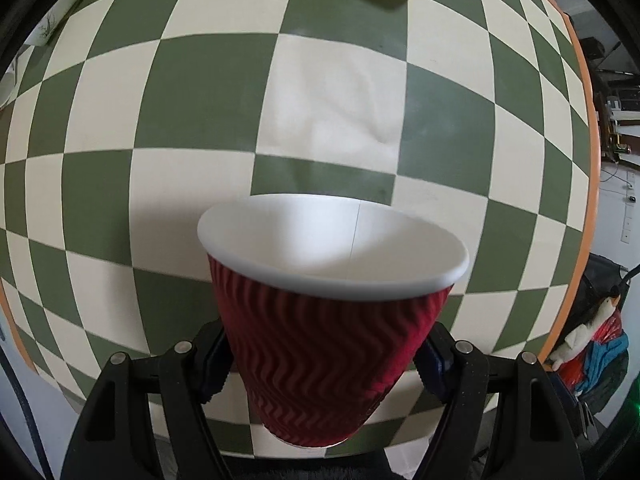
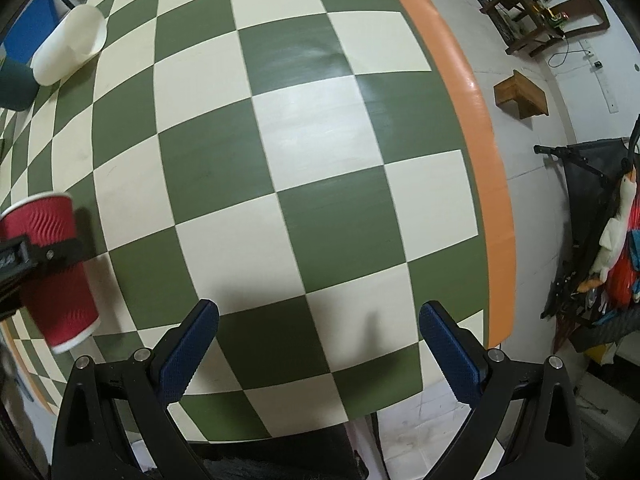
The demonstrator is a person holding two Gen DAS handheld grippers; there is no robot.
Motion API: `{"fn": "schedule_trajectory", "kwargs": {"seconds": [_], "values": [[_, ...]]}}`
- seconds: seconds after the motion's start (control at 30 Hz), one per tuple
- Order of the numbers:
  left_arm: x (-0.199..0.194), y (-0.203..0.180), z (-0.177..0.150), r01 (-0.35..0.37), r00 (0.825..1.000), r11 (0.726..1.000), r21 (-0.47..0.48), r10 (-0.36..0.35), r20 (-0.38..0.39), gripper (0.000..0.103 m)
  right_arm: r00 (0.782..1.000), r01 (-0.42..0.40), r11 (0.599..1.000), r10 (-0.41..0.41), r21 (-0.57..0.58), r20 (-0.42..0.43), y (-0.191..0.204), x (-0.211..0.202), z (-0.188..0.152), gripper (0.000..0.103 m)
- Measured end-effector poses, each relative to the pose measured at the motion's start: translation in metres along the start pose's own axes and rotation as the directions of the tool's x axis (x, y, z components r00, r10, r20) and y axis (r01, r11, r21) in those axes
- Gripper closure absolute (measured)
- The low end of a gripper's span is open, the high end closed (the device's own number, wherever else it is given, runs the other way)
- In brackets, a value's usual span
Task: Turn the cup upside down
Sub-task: 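Lift the red cup with the left gripper and turn it opening-up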
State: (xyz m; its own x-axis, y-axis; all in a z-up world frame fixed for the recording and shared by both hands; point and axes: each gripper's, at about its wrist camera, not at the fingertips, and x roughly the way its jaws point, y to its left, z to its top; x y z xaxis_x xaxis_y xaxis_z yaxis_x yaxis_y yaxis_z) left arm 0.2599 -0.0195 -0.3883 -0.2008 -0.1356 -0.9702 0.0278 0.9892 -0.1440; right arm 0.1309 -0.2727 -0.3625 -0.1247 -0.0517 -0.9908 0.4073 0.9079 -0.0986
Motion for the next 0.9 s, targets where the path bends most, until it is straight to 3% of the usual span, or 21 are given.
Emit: {"fn": "schedule_trajectory", "kwargs": {"seconds": [0.3, 0.37, 0.47, 0.57, 0.67, 0.9], "values": [[0.01, 0.039, -0.021, -0.007, 1.0, 1.0, 0.01, 0.007, -0.009, 0.028, 1.0, 0.005, 1.0, -0.005, -0.014, 0.006, 0.017, -0.007, 0.002, 0.001], [0.024, 0.025, -0.028, -0.014, 1.0, 1.0, 0.008, 0.014, -0.009, 0.027, 1.0, 0.005, 1.0, -0.005, -0.017, 0.008, 0.012, -0.008, 0.005, 0.001], [0.017, 0.032, -0.03, -0.037, 0.999, 0.999, 0.02, 0.037, 0.001, 0.028, 1.0, 0.003, 1.0, -0.003, -0.016, 0.011, 0.009, -0.008, 0.008, 0.001], [0.02, 0.045, -0.045, -0.053, 0.999, 0.998, 0.028, 0.053, 0.004, 0.027, 1.0, 0.0, 1.0, 0.0, -0.013, 0.013, 0.009, -0.009, 0.007, 0.001], [0.022, 0.056, -0.057, -0.048, 0.999, 0.998, 0.028, 0.048, 0.008, 0.019, 1.0, -0.001, 1.0, 0.001, -0.015, 0.017, 0.01, -0.012, 0.01, 0.001], [0.023, 0.082, -0.104, -0.029, 0.999, 0.999, 0.028, 0.028, 0.038, 0.019, 1.0, -0.008, 1.0, 0.008, -0.018, 0.014, 0.013, -0.014, 0.008, 0.001]]}}
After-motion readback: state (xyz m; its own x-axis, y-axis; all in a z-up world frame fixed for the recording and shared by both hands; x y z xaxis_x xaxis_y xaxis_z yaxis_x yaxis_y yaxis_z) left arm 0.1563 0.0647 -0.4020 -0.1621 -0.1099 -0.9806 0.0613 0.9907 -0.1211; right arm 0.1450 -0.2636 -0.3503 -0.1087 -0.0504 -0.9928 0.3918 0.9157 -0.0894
